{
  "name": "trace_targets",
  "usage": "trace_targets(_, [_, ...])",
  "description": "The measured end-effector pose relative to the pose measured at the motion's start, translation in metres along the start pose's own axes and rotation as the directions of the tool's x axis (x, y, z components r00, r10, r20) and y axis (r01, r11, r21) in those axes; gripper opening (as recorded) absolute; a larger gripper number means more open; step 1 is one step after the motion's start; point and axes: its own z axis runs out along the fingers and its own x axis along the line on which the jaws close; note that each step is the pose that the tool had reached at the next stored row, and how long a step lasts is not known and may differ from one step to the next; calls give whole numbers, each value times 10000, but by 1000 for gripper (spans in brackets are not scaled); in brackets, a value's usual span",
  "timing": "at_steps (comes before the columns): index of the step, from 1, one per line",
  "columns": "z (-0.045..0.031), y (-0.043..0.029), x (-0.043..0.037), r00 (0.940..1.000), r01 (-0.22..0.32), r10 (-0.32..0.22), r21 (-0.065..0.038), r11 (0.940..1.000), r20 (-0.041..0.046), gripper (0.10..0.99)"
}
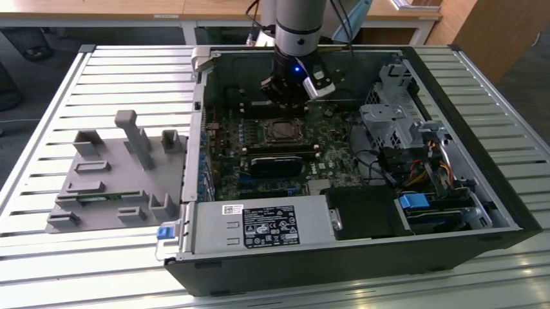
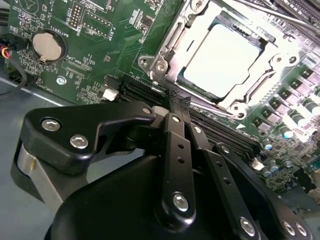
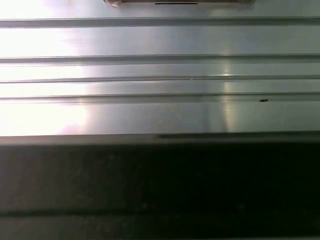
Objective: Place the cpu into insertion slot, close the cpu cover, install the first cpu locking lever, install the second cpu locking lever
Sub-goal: 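Install the first cpu locking lever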
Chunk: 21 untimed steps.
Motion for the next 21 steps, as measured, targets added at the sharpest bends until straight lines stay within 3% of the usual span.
trace_targets(13, [46,-3,-7,10000,1,-1,112,9999,1,106])
trace_targets(21, [32,-1,-8,10000,2,-2,106,9999,6,106])
